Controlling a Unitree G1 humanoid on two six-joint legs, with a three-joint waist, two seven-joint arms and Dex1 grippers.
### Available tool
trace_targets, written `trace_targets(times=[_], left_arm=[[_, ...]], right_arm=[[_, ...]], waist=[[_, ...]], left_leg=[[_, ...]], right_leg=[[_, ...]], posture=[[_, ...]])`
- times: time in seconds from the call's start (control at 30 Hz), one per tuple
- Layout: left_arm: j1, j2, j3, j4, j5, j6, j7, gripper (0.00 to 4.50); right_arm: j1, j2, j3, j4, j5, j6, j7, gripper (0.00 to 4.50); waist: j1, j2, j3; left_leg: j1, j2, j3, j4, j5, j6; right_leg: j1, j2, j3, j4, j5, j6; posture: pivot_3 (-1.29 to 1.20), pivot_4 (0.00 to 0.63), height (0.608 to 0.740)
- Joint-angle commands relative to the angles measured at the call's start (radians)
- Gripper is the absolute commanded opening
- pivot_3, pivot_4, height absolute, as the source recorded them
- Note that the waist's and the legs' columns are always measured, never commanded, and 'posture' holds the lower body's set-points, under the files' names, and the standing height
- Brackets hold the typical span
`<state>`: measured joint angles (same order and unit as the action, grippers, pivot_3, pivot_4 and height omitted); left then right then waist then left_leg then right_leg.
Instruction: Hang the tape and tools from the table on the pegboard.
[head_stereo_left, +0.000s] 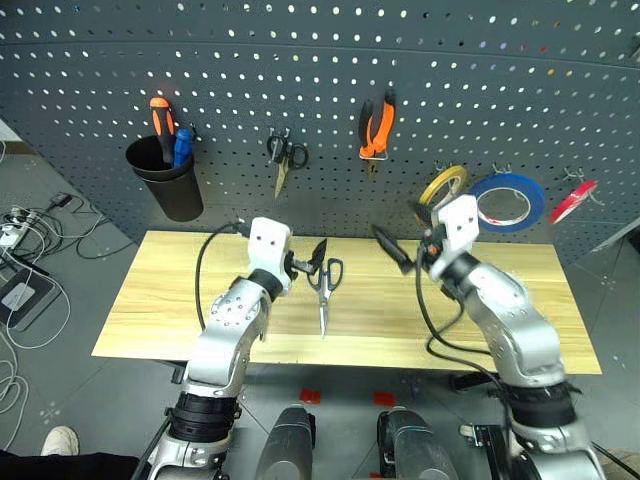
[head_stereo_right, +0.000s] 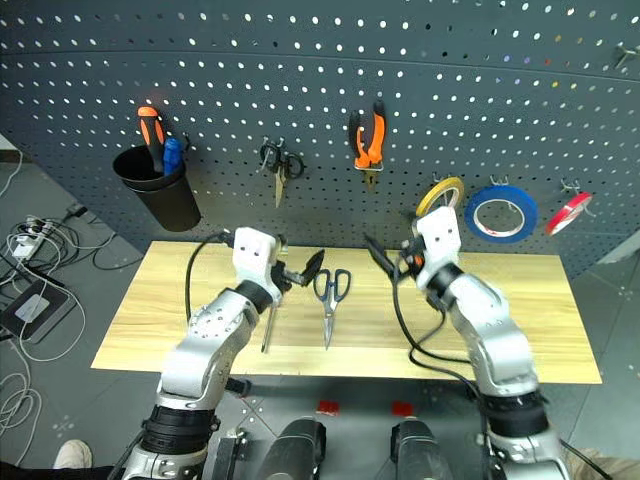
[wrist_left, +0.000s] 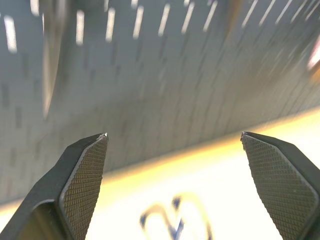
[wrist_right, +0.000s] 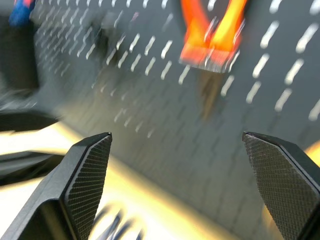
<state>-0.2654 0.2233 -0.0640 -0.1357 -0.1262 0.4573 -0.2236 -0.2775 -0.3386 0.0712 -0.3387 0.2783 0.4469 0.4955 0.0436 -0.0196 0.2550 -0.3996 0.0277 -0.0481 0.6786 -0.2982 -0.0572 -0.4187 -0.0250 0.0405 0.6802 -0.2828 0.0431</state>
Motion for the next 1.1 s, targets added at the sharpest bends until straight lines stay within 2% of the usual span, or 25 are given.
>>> trace_targets(times=[0.03,0.1,0.33,0.67,0.77,1.1], left_arm=[[0.012,-0.027,-0.013,0.033,0.024,0.055,0.035,4.5],[0.016,-0.038,-0.025,0.049,0.039,0.078,0.045,4.5],[0.003,-0.099,-0.06,0.103,0.077,0.151,0.091,4.5],[0.016,-0.107,-0.101,0.118,0.15,0.244,0.136,4.5],[0.019,-0.108,-0.099,0.115,0.145,0.257,0.121,3.91],[0.002,-0.105,-0.088,0.137,0.147,0.252,0.101,0.95]], right_arm=[[0.068,-0.074,0.053,-0.065,0.002,-0.07,0.127,4.47],[0.101,-0.108,0.082,-0.066,-0.017,-0.122,0.171,4.47],[0.133,-0.122,0.134,-0.069,-0.025,-0.181,0.228,4.47],[0.095,-0.085,0.152,-0.026,-0.027,-0.182,0.213,4.47],[0.092,-0.075,0.147,-0.03,-0.026,-0.169,0.204,4.5],[0.105,-0.075,0.151,-0.033,-0.028,-0.167,0.201,4.5]], waist=[[-0.008,-0.001,0.015],[-0.02,-0.001,0.028],[-0.043,-0.004,0.069],[-0.045,-0.005,0.106],[-0.045,-0.004,0.11],[-0.045,-0.003,0.119]], left_leg=[[0.0,0.0,-0.001,0.0,0.0,0.0],[-0.001,0.0,-0.001,0.0,0.0,0.0],[-0.001,0.001,-0.001,0.0,0.0,0.0],[-0.001,0.001,-0.001,0.001,0.0,0.0],[-0.001,0.001,-0.001,0.001,0.0,0.0],[-0.001,0.001,-0.001,0.001,0.0,0.0]], right_leg=[[0.0,0.0,0.0,0.0,0.0,0.0],[0.0,0.0,-0.001,0.0,0.0,0.0],[-0.001,0.0,0.0,0.0,0.0,0.0],[-0.001,0.0,0.0,0.001,0.0,0.0],[-0.001,0.0,0.0,0.001,0.0,0.0],[-0.001,0.0,0.0,0.001,0.0,0.0]], posture=[[0.08,0.345,0.74],[0.07,0.36,0.74],[0.04,0.395,0.74],[0.01,0.43,0.74],[0.01,0.435,0.74],[0.02,0.443,0.74]])
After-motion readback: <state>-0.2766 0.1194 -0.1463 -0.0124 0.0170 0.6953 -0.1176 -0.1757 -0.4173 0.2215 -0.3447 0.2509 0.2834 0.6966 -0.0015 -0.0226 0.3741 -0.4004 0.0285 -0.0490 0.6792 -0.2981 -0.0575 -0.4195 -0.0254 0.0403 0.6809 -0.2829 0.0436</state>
